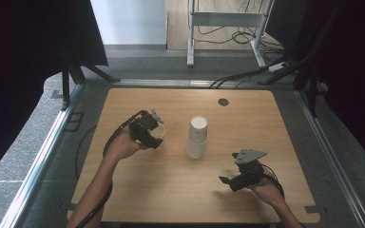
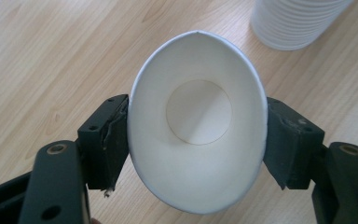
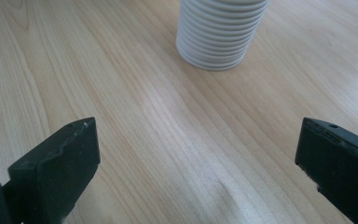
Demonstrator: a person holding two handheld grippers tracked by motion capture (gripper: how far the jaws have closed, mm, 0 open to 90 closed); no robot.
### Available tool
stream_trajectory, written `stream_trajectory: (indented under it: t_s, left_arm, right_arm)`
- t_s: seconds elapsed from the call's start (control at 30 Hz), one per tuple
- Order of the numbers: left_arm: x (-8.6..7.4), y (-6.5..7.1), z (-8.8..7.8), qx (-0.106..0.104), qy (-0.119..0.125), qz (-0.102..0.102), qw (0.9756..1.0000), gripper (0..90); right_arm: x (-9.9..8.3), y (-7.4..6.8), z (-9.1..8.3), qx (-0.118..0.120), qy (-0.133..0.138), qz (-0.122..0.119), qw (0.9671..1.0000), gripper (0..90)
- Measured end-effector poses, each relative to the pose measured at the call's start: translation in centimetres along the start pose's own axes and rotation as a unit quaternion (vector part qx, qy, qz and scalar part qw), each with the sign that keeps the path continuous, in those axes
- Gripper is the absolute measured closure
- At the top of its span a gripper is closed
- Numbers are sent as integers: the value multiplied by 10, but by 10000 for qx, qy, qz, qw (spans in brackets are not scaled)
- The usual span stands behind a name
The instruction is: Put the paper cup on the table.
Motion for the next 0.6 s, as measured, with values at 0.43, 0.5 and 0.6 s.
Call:
stream_trajectory:
  t_s: [0.43,0.5,0.6]
  left_arm:
    - [-13,-18,24,180,-392,-453,9980,293]
    - [-14,-19,27,204,-435,-475,9977,293]
    - [-15,-19,33,214,-501,-514,9972,291]
  right_arm:
    - [-4,-2,4,55,-164,-71,9998,5]
    - [-5,-2,5,76,-182,-73,9998,5]
    - [-6,-3,6,85,-207,-81,9997,6]
Point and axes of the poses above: each handheld gripper's, and its own axes: z roughly forward along the jaws, x roughly out of its top, y roughly to its right, the point moved 9 cm from there along z, roughly forward along the jaws, and after that the axes turned 8 degrees about x, right-handed, at the moved point
